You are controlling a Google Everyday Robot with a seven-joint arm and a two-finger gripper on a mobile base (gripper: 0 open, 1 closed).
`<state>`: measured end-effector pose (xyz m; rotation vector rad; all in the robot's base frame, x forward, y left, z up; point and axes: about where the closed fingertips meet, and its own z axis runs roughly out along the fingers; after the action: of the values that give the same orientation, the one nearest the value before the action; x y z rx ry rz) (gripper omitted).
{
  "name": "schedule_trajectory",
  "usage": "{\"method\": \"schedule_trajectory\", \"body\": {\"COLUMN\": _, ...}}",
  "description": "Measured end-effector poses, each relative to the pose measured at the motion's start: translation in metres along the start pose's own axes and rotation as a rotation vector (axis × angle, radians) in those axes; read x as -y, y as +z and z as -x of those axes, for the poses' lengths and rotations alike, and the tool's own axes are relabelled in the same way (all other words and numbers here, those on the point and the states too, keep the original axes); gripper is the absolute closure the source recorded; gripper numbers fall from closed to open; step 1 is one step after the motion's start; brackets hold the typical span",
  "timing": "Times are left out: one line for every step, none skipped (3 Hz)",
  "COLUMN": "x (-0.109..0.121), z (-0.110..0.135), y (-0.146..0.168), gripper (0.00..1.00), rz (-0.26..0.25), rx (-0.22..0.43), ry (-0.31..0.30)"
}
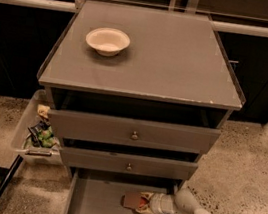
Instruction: Pick coke can from bottom drawer and place on counter
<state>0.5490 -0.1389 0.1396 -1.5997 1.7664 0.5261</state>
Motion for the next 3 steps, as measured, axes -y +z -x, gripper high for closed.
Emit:
{"method": "schedule_trajectory", "body": {"x": 0.000, "z": 0.000, "y": 0.000, "gripper": 1.00, "rz": 0.001, "rx": 0.000, "ry": 0.000}}
{"method": "schedule_trajectory", "body": {"x": 0.000, "z": 0.000, "y": 0.000, "gripper": 1.00, "rz": 0.001, "rx": 0.000, "ry": 0.000}}
{"method": "schedule_trajectory", "body": {"x": -0.010, "z": -0.001, "y": -0.014, "gripper": 1.00, "rz": 0.029, "rx": -0.003, "ry": 0.024}}
